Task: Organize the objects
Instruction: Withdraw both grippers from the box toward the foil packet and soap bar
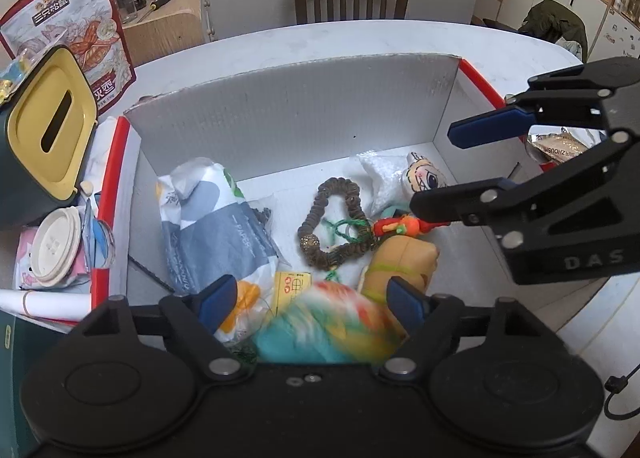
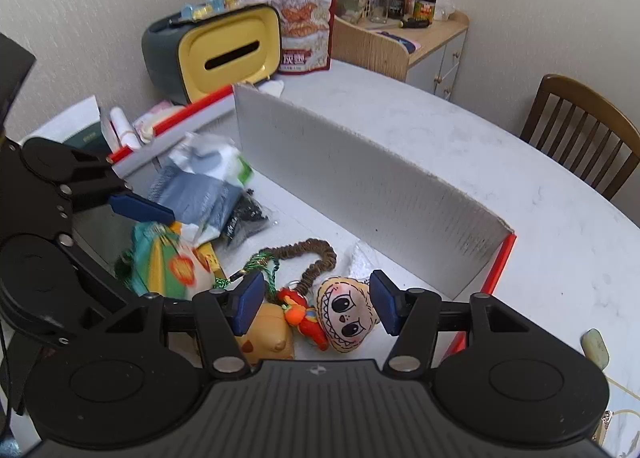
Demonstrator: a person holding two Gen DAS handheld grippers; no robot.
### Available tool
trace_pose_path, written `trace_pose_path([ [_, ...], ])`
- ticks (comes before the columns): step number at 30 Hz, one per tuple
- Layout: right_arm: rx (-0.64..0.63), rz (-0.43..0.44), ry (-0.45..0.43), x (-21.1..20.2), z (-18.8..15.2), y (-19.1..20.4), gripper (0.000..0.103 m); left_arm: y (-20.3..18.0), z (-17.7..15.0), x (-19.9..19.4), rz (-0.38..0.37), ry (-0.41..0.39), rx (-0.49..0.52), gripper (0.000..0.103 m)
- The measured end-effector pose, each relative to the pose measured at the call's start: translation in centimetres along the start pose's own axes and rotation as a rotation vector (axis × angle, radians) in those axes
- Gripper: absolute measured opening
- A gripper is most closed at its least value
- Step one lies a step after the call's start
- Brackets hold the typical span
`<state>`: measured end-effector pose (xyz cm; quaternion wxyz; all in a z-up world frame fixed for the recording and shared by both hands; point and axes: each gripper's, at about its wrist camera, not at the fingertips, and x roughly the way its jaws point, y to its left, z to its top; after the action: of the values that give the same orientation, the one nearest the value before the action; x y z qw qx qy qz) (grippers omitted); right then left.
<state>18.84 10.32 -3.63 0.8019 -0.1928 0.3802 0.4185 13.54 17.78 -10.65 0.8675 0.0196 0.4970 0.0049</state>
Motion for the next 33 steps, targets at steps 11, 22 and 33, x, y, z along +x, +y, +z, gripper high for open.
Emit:
trace_pose_path([
  [11,0.017,0.033,-0.067,-3.8,-0.3,0.3,0.059,-1.0,-0.1,-2.9,0.008,-0.073,-0.013,0.083],
  [22,0.044,0.051,-0.150,-8.7,-1.5,-0.1,0.064,-3.4,0.2,-6.8,0.031,-0.186,-0.008,0.088],
  [33,0.088,0.056,-0.209,-13.6,-4.1,-2.8,0.072,-7.3,0.5,-9.1,0.040,-0.250,-0.021,0.100],
])
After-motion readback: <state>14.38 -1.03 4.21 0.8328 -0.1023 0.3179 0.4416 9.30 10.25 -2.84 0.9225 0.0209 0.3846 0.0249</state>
